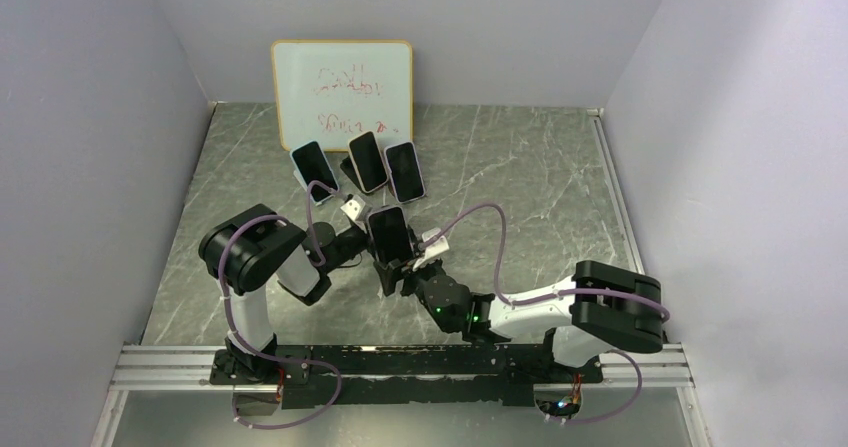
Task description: Place the phone on the phone stand
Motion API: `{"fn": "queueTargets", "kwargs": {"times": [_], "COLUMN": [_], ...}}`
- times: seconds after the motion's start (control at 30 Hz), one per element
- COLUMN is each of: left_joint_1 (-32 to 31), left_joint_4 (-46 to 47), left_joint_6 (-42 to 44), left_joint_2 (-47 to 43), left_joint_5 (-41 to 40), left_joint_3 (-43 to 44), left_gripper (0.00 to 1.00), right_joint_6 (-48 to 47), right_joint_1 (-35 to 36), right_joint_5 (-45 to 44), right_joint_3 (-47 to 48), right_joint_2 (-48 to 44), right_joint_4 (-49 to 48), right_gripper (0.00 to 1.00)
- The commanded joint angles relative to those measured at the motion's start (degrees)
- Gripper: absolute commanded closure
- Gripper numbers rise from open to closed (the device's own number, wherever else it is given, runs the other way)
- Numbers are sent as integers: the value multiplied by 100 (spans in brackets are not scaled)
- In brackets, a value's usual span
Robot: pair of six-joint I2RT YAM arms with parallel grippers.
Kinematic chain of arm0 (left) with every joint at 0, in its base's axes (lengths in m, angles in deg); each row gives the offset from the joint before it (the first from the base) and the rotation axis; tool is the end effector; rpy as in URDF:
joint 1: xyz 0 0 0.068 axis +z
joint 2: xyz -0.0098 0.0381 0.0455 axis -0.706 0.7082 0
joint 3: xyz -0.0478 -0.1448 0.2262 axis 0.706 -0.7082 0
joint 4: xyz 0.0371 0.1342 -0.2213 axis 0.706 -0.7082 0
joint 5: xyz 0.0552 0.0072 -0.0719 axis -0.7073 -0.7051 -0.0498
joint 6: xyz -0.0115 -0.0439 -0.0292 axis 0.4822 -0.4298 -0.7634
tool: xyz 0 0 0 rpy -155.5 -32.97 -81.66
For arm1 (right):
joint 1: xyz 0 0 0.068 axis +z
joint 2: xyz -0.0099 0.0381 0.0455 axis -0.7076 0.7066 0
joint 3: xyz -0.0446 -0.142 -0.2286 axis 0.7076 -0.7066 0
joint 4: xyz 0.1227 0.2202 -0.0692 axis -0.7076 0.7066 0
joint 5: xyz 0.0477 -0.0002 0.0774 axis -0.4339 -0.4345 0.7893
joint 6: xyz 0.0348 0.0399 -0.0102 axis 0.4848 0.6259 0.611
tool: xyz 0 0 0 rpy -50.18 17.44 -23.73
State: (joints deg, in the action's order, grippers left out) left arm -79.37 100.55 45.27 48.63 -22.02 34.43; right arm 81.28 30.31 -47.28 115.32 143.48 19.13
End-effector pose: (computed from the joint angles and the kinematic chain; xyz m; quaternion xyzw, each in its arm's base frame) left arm 0.2169 -0.1622 0.1194 0.2187 0.6773 -0.3998 0.5775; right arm 0.0912 0.2557 0.1838 -0.1411 0.7357 0.2537 0.6119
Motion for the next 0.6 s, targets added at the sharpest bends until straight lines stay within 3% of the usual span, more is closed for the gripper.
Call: {"fn": "queueTargets", "kwargs": {"times": [0.0,0.27,0.33,0.37,0.4,0.43,0.47,0.57], "left_joint_1": [273,279,283,283,286,284,295,326], "left_joint_4": [1615,1576,1477,1418,1358,1295,1224,919], "left_joint_6": [-455,-374,-322,-289,-249,-198,-159,-99], "left_joint_2": [187,217,187,175,162,151,139,94], "left_joint_5": [-1068,-1006,-954,-910,-853,-798,-715,-501], "left_joint_3": [-284,-262,-226,-204,-178,-147,-119,11], "left_gripper": [95,95,95,95,95,95,95,95], "right_joint_6": [767,660,592,549,500,371,214,84], "right_joint_1": [-52,-4,-3,-3,-4,-3,-3,-3], "right_joint_5": [-1523,-1606,-1546,-1505,-1410,-1334,-1290,-1177], "right_joint_3": [-61,10,13,8,-14,-39,-67,-192], "right_joint_2": [209,433,440,403,363,301,232,-69], "right_joint_4": [394,335,331,352,355,331,304,375], "right_gripper": [63,61,49,36,29,7,1,0]}}
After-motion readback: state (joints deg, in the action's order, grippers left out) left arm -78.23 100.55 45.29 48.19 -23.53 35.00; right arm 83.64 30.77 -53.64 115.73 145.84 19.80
